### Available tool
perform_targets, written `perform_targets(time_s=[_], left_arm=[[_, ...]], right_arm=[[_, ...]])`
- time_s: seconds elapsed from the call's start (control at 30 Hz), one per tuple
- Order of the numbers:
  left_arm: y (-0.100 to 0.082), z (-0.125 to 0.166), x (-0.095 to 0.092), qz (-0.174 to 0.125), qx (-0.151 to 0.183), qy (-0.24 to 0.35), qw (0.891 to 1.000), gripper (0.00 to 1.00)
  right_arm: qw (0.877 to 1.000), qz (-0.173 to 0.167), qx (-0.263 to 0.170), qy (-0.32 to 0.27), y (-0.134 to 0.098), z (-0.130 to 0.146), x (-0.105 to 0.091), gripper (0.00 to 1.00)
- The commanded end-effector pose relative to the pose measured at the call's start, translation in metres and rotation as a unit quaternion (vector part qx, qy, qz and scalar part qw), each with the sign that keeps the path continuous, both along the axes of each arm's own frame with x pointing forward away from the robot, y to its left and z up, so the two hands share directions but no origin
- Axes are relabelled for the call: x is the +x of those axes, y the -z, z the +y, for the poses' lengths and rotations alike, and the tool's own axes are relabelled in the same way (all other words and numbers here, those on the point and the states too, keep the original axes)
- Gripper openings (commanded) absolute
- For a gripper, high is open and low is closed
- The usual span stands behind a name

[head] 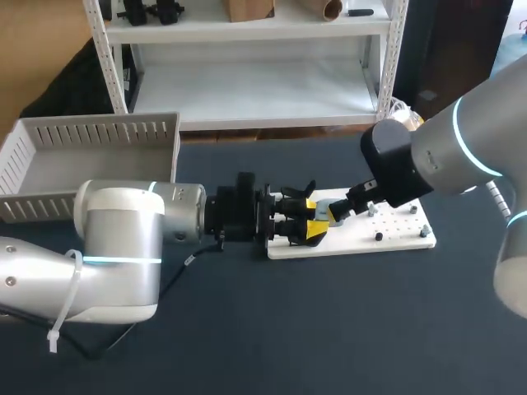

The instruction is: Pick up each earbud case from the left stands, insert the matching earbuds, close the lid, and place the case in the box.

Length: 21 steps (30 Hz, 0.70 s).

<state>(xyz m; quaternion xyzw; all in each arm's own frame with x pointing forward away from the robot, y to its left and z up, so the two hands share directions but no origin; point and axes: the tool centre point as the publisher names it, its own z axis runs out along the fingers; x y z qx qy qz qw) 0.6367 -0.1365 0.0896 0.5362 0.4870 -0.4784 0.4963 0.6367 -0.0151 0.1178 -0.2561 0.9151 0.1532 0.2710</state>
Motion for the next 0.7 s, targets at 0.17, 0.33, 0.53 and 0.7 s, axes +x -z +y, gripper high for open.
perform_targets(time_s=[0.17,0.33,0.53,0.7], left_arm=[[0.001,0.000,0.000,0.000,-0.001,0.001,1.000,0.00],[0.001,0.000,0.000,0.000,-0.001,0.001,1.000,0.00],[0.001,0.000,0.000,0.000,-0.001,0.001,1.000,0.00],[0.001,0.000,0.000,0.000,-0.001,0.001,1.000,0.00]], right_arm=[[0.999,-0.026,-0.022,0.026,-0.011,0.000,0.004,1.00],[0.999,-0.039,-0.015,0.026,-0.023,-0.001,0.005,1.00],[0.995,-0.085,-0.041,0.042,-0.044,-0.028,0.012,1.00],[0.982,-0.134,-0.122,0.058,-0.051,-0.069,0.018,1.00]])
